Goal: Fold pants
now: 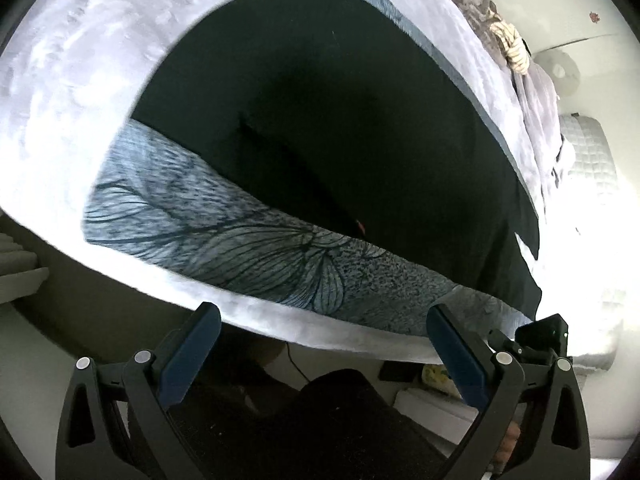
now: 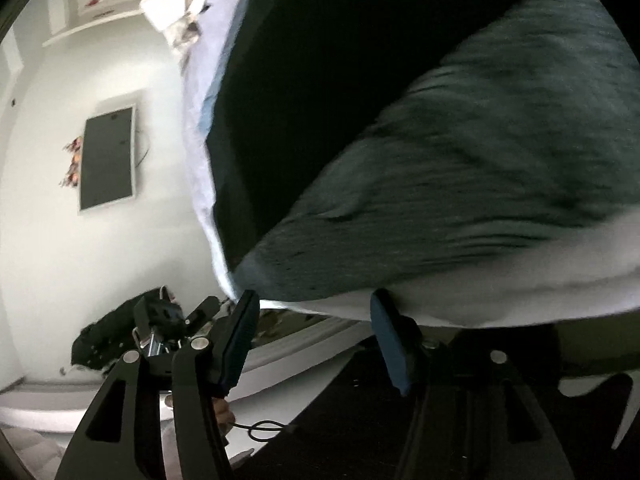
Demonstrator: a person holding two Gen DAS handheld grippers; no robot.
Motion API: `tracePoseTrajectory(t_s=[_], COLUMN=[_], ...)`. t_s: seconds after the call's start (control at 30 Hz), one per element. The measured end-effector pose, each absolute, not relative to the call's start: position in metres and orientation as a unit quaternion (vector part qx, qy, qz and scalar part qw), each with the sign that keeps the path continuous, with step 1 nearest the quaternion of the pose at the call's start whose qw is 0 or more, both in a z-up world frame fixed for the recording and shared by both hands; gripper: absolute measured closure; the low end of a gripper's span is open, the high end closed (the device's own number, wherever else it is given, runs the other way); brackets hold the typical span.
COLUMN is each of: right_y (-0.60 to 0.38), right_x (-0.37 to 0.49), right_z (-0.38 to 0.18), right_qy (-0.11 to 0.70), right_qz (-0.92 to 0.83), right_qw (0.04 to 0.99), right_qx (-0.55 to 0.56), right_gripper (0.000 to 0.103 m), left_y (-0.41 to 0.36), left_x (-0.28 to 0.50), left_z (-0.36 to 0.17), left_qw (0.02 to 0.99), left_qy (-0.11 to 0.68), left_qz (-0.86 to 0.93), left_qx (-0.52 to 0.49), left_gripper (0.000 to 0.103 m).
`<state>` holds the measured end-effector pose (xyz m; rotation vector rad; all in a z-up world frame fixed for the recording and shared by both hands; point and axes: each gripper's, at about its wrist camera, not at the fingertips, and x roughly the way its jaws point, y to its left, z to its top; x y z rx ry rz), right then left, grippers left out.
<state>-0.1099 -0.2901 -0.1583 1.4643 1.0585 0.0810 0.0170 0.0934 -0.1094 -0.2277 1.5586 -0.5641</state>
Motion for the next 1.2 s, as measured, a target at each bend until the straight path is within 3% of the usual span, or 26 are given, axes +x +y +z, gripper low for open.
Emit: tracePoseTrajectory(t_s=[0.2, 0.33, 0.5, 0.67, 0.73, 0.8, 0.9, 0.93, 0.97, 1.0, 1.03, 1.2], right_y=[-0.291, -0.268, -0.267, -0.273, -0.278, -0.284, -0.303, -0.311, -0.319, -0.326, -0.33, -0.348], right_x=[-0.094, -0.062, -0.035, -0.032, -0.043, -0.059, -0.093, -0.106, -0.119, -0.131, -0.137, -0.131], right_z=[-0.16, -0.166, -0.124, -0.114, -0.122, -0.133, -0.153, -0.158, -0.163, -0.165, -0.166, -0.129], right_qy=[0.399, 0.404, 0.37, 0.392, 0.41, 0.419, 0.414, 0.409, 0.399, 0.387, 0.383, 0.382], right_qz=[0.07, 0.108, 0.161, 0.172, 0.16, 0.133, 0.079, 0.06, 0.043, 0.03, 0.017, 0.006], right_qw=[0.614, 0.596, 0.623, 0.63, 0.63, 0.63, 0.618, 0.612, 0.604, 0.595, 0.593, 0.634], right_qx=[0.677, 0.686, 0.67, 0.648, 0.64, 0.64, 0.664, 0.674, 0.689, 0.704, 0.708, 0.672], right_gripper=[0.039, 0.039, 0.039, 0.038, 0.038, 0.038, 0.039, 0.041, 0.057, 0.086, 0.095, 0.095], left_y=[0.092, 0.098, 0.105, 0.095, 0.09, 0.085, 0.088, 0.088, 0.087, 0.085, 0.082, 0.064], left_x=[0.013, 0.01, 0.007, 0.025, 0.035, 0.038, 0.038, 0.037, 0.036, 0.034, 0.036, 0.045], left_z=[-0.11, -0.11, -0.109, -0.105, -0.108, -0.115, -0.113, -0.109, -0.105, -0.1, -0.097, -0.068], left_qw=[0.665, 0.66, 0.633, 0.66, 0.673, 0.674, 0.677, 0.681, 0.685, 0.689, 0.693, 0.717], left_qy=[0.688, 0.692, 0.688, 0.659, 0.668, 0.683, 0.683, 0.681, 0.678, 0.676, 0.675, 0.655], left_qz=[-0.266, -0.266, -0.278, -0.254, -0.224, -0.211, -0.213, -0.213, -0.212, -0.211, -0.209, -0.205], left_qx=[-0.114, -0.122, -0.219, -0.256, -0.225, -0.185, -0.173, -0.166, -0.16, -0.152, -0.145, -0.121], left_gripper=[0.0, 0.0, 0.0, 0.002, 0.025, 0.063, 0.072, 0.072, 0.072, 0.072, 0.072, 0.072])
